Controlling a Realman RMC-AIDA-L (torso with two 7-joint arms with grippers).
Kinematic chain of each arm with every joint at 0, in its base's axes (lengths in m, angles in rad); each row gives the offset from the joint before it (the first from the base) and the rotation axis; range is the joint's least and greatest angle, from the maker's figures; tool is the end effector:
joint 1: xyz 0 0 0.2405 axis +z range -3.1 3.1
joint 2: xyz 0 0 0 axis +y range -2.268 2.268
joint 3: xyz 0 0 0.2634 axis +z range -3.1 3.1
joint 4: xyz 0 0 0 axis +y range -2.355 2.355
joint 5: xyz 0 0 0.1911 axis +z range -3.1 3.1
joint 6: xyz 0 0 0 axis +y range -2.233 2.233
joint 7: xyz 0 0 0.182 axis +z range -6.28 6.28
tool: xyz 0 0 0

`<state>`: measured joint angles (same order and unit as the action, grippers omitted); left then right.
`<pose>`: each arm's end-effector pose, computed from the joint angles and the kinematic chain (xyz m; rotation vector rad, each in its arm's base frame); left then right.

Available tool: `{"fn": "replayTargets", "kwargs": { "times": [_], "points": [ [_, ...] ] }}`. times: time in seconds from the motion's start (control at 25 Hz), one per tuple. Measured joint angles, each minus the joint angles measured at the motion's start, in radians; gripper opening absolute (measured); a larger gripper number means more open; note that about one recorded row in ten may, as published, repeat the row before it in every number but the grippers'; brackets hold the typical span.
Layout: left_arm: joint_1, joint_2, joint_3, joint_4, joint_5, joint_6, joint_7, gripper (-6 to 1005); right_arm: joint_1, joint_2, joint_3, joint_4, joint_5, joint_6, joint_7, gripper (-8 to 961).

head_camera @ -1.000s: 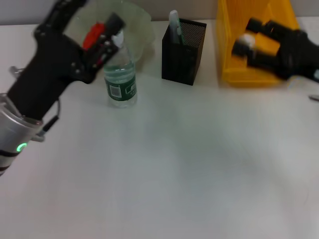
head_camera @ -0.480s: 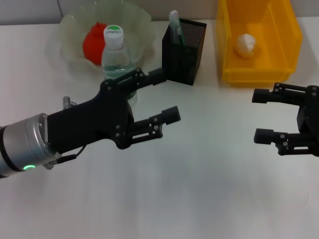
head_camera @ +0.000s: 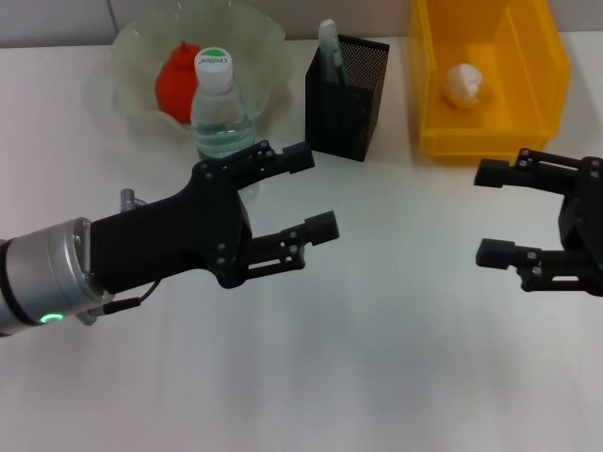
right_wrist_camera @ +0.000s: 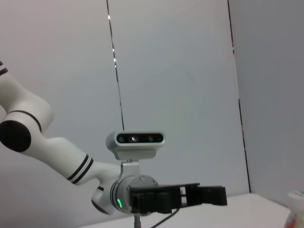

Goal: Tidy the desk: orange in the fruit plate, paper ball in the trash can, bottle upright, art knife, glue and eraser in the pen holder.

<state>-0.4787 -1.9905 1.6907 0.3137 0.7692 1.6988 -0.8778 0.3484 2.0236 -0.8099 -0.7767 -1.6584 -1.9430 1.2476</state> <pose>-0.1846 0.2748 -0.0486 -2.6412 -0.2566 -1.4014 0.2195 0.2629 0.0195 -2.7655 0.2266 1.1208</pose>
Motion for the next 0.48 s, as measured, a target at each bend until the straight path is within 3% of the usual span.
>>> {"fn": "replayTargets", "kwargs": {
  "times": [0.12,0.24,0.36,0.4,0.48],
  "points": [
    [0.004,0.005,0.0,0.0,0.001,-0.001,-0.001,783,0.015,0.014,0.004,0.025,-0.001,0.002,-0.038,801],
    [0.017,0.024,-0.007,0.001,0.002,0.008,-0.005,783,0.037,0.026,0.004,0.056,-0.006,0.008,-0.068,801],
    [0.025,0.032,-0.008,0.001,0.002,0.009,-0.006,783,0.06,0.028,0.004,0.089,-0.007,0.009,-0.083,801],
    [0.04,0.047,-0.009,0.001,0.002,0.011,-0.007,783,0.065,0.028,0.004,0.096,-0.007,0.01,-0.083,801],
    [0.052,0.056,-0.01,0.005,0.003,0.015,-0.011,783,0.073,0.029,0.004,0.103,-0.006,0.009,-0.083,801]
  ]
}}
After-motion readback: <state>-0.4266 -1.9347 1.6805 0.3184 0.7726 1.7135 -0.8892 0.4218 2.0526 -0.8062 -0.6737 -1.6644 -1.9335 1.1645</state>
